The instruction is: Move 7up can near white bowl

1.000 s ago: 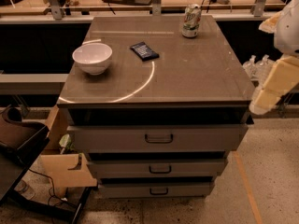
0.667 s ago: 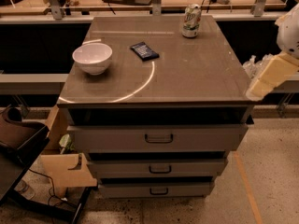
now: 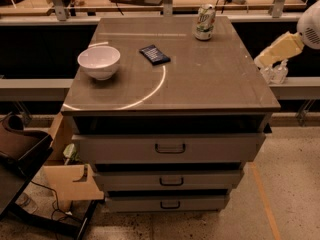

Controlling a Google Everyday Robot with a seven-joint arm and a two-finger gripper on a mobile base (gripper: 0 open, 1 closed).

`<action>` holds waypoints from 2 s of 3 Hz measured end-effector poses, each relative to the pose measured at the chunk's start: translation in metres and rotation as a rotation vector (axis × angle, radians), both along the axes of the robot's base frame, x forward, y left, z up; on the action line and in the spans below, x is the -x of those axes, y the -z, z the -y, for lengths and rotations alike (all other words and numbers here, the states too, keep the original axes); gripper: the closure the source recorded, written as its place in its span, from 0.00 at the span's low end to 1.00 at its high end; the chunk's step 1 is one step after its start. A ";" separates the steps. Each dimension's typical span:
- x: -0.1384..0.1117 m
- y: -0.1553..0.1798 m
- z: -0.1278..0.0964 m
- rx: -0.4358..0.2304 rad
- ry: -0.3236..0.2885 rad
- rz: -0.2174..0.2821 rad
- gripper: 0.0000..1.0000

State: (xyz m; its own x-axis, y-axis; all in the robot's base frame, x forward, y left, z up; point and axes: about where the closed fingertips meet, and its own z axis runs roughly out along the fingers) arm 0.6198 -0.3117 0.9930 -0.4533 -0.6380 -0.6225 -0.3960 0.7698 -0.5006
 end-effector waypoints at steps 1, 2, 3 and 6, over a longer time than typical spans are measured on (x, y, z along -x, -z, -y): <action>-0.049 -0.005 0.002 -0.144 -0.008 0.149 0.00; -0.071 -0.009 -0.012 -0.226 -0.032 0.221 0.00; -0.071 -0.010 -0.011 -0.222 -0.031 0.223 0.00; -0.175 0.008 -0.026 -0.422 -0.088 0.378 0.00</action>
Offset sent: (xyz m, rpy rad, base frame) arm 0.0419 -0.0042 0.0045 0.1192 -0.1273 -0.0007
